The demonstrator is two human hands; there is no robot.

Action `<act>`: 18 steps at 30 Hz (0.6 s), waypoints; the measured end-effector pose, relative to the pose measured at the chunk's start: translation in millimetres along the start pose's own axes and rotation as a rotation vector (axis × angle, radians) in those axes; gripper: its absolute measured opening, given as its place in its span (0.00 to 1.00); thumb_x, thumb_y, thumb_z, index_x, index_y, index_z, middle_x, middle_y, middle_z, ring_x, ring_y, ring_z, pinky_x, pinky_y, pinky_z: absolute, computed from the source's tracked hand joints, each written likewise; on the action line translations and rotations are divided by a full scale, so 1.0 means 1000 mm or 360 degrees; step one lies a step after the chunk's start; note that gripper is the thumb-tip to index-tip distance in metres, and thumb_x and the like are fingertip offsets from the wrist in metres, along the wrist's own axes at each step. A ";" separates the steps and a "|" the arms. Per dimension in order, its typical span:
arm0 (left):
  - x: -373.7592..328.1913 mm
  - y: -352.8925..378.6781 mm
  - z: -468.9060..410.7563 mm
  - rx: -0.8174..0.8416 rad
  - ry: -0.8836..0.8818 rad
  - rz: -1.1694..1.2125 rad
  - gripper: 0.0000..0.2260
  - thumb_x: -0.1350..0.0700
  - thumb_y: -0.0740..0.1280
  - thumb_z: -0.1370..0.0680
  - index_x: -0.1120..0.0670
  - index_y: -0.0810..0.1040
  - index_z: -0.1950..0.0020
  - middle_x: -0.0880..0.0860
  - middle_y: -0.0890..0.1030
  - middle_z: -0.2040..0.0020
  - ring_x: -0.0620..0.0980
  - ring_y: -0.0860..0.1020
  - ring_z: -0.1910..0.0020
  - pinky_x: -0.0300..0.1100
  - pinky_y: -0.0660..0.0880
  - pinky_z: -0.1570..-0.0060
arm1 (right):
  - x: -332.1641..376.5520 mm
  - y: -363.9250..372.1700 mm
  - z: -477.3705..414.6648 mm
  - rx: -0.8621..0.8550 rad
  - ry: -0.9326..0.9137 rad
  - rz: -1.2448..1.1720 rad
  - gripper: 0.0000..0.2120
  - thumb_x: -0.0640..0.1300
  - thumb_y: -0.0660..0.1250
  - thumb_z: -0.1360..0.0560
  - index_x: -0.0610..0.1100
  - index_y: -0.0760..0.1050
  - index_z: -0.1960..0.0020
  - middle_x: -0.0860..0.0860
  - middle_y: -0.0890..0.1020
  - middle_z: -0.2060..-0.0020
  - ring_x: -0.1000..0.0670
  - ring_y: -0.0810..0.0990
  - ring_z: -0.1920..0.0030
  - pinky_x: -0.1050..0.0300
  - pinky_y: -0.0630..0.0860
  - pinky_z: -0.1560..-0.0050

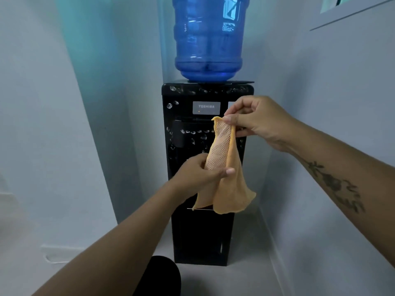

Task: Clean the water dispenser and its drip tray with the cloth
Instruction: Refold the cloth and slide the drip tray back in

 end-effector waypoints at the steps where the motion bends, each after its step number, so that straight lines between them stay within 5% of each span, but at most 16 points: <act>1: -0.004 -0.002 -0.001 -0.0144 0.0035 -0.0063 0.16 0.43 0.75 0.29 0.50 0.79 0.47 0.46 0.81 0.54 0.43 0.79 0.57 0.33 0.75 0.62 | 0.004 -0.001 0.002 -0.0032 -0.0013 0.0019 0.04 0.38 0.72 0.26 0.41 0.79 0.52 0.43 0.85 0.57 0.49 0.86 0.56 0.55 0.83 0.57; 4: -0.016 -0.007 -0.004 -0.0367 0.0152 -0.0124 0.01 0.56 0.70 0.23 0.51 0.79 0.54 0.47 0.80 0.60 0.44 0.77 0.62 0.26 0.71 0.71 | 0.011 -0.002 0.005 -0.0064 -0.0018 -0.0040 0.08 0.40 0.73 0.26 0.39 0.79 0.48 0.44 0.86 0.55 0.49 0.86 0.54 0.53 0.84 0.54; 6: -0.024 -0.015 -0.002 -0.0378 0.0206 -0.0048 0.05 0.61 0.67 0.22 0.52 0.81 0.52 0.48 0.81 0.58 0.43 0.79 0.61 0.25 0.73 0.69 | 0.001 -0.004 0.007 0.0046 0.0053 -0.0113 0.16 0.46 0.74 0.28 0.45 0.78 0.41 0.47 0.85 0.49 0.51 0.84 0.47 0.53 0.82 0.48; 9: -0.033 -0.033 0.003 -0.0252 0.0293 0.0125 0.10 0.63 0.67 0.22 0.49 0.82 0.54 0.51 0.84 0.55 0.46 0.83 0.55 0.36 0.79 0.57 | -0.035 -0.005 0.019 0.0304 0.0309 0.0104 0.36 0.49 0.76 0.34 0.57 0.67 0.29 0.52 0.75 0.33 0.53 0.74 0.34 0.53 0.70 0.35; 11: -0.035 -0.045 0.005 -0.0185 0.0325 0.0228 0.12 0.64 0.68 0.23 0.46 0.81 0.58 0.53 0.83 0.54 0.51 0.81 0.55 0.45 0.77 0.53 | -0.067 0.017 0.032 0.0527 0.0472 0.0301 0.41 0.45 0.78 0.33 0.59 0.62 0.25 0.54 0.72 0.30 0.52 0.69 0.33 0.55 0.66 0.36; 13: -0.036 -0.054 0.008 -0.0076 0.0362 0.0304 0.16 0.67 0.67 0.22 0.45 0.80 0.59 0.54 0.81 0.57 0.52 0.77 0.60 0.45 0.73 0.60 | -0.085 0.044 0.034 0.0594 0.0461 0.0333 0.33 0.44 0.77 0.31 0.58 0.69 0.30 0.55 0.78 0.37 0.53 0.73 0.38 0.55 0.70 0.39; 15: -0.040 -0.059 0.016 0.0050 0.0394 0.0260 0.14 0.66 0.67 0.24 0.46 0.79 0.59 0.51 0.82 0.60 0.49 0.76 0.63 0.39 0.72 0.66 | -0.089 0.058 0.020 0.0437 0.0251 0.0460 0.13 0.38 0.72 0.27 0.53 0.80 0.47 0.50 0.83 0.51 0.53 0.78 0.49 0.47 0.77 0.43; 18: -0.037 -0.079 0.028 0.0056 0.0501 -0.0554 0.16 0.64 0.73 0.26 0.41 0.79 0.51 0.38 0.80 0.51 0.32 0.76 0.53 0.28 0.70 0.54 | -0.074 0.042 -0.001 0.0072 0.0092 0.0670 0.14 0.35 0.65 0.26 0.54 0.79 0.60 0.53 0.82 0.61 0.54 0.79 0.59 0.51 0.77 0.55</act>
Point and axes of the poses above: each hand's wrist, its own z-axis away from the middle knuckle, its own y-axis out of the palm, x = y × z, the point moved 6 cm from there along -z, towards the middle knuckle
